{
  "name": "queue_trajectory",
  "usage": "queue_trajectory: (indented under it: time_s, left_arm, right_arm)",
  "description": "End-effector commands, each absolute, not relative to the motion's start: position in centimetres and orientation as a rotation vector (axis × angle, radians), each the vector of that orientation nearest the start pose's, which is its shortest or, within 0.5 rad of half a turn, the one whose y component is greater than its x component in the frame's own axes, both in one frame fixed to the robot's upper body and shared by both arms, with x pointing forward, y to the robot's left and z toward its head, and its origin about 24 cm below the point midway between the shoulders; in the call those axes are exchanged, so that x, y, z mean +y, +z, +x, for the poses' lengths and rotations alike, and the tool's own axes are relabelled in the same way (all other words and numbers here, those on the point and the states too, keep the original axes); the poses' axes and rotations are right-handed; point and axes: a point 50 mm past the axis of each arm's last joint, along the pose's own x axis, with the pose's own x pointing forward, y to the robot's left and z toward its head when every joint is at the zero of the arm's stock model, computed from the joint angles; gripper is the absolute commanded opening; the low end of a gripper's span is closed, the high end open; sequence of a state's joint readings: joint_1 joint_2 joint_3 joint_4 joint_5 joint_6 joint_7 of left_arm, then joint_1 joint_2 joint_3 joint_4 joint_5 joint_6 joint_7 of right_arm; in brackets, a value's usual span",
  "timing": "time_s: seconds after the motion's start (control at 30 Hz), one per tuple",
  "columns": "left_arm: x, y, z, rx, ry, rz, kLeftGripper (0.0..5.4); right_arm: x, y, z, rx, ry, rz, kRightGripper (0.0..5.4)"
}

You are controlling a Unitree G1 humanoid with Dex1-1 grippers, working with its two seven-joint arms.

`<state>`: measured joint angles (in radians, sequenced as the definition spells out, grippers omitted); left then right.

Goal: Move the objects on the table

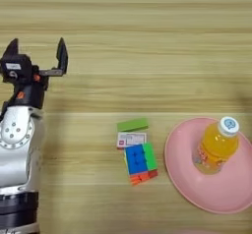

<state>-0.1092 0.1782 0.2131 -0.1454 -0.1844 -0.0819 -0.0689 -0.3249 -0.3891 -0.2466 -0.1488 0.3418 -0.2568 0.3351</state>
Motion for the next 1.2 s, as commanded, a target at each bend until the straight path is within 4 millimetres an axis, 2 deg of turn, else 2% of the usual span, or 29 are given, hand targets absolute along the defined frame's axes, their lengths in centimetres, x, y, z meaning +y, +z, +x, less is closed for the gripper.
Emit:
queue_trajectory:
  time_s: [0.03, 0.27, 0.47, 0.67, 0.9, 1.2]
  left_arm:
    - [21.9, 10.8, 27.0, -0.287, 0.145, 0.081, 5.38]
    - [21.6, 9.3, 27.9, -0.226, 0.171, 0.131, 5.38]
    - [21.5, 8.7, 28.2, -0.199, 0.172, 0.168, 5.38]
    - [21.2, 8.4, 28.1, -0.207, 0.145, 0.233, 5.38]
    - [21.1, 8.1, 28.0, -0.206, 0.13, 0.255, 5.38]
    - [20.9, 7.9, 28.0, -0.208, 0.109, 0.275, 5.38]
  right_arm:
    - [-21.3, 22.5, 24.6, -0.808, 0.496, -0.069, 5.4]
    - [-20.6, 21.4, 22.3, -0.715, 0.854, -0.005, 5.4]
    - [-20.4, 18.9, 20.8, -0.55, 1.121, 0.006, 5.4]
    - [-20.7, 17.0, 21.4, -0.386, 1.24, 0.047, 5.4]
    - [-21.2, 13.1, 22.5, -0.122, 1.333, 0.005, 5.4]
    - [-21.4, 11.0, 23.1, 0.004, 1.358, -0.089, 5.4]
